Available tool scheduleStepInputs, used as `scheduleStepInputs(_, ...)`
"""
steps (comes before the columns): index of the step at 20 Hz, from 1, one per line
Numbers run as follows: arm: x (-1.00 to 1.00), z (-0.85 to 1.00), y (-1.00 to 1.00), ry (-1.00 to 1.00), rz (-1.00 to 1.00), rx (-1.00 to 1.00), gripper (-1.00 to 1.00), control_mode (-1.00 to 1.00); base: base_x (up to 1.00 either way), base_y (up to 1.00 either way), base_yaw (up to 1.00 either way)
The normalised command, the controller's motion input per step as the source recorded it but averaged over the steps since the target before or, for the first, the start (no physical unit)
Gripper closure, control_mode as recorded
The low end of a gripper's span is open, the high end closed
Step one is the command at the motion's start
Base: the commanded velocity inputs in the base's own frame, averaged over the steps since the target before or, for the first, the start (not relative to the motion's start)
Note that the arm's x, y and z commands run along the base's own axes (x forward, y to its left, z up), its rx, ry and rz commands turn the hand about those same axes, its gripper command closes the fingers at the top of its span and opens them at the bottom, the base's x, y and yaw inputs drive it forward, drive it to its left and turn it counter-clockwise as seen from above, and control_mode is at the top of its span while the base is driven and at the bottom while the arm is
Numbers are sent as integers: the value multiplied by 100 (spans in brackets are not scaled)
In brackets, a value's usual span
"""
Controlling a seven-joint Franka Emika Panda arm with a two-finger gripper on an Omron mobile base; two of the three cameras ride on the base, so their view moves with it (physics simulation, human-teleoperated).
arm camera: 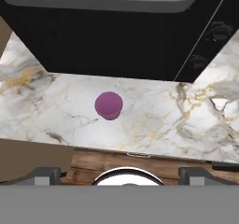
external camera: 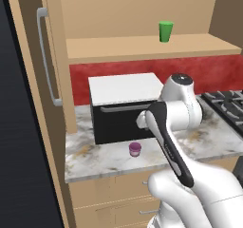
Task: Pick the jam and cereal from the counter and place them in the cabinets closest to them.
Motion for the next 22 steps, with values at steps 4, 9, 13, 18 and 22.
scheduleStepInputs(4,4,-22,13,2,0,-1,-100,-100,0,0,0)
scheduleStepInputs(9,8,-21,11,2,0,-1,-100,-100,0,0,0)
scheduleStepInputs(13,12,-21,8,1,0,0,-100,-100,0,0,0)
scheduleStepInputs(18,15,-23,8,2,0,0,-100,-100,0,0,0)
scheduleStepInputs(22,15,-25,8,3,0,0,-100,-100,0,0,0)
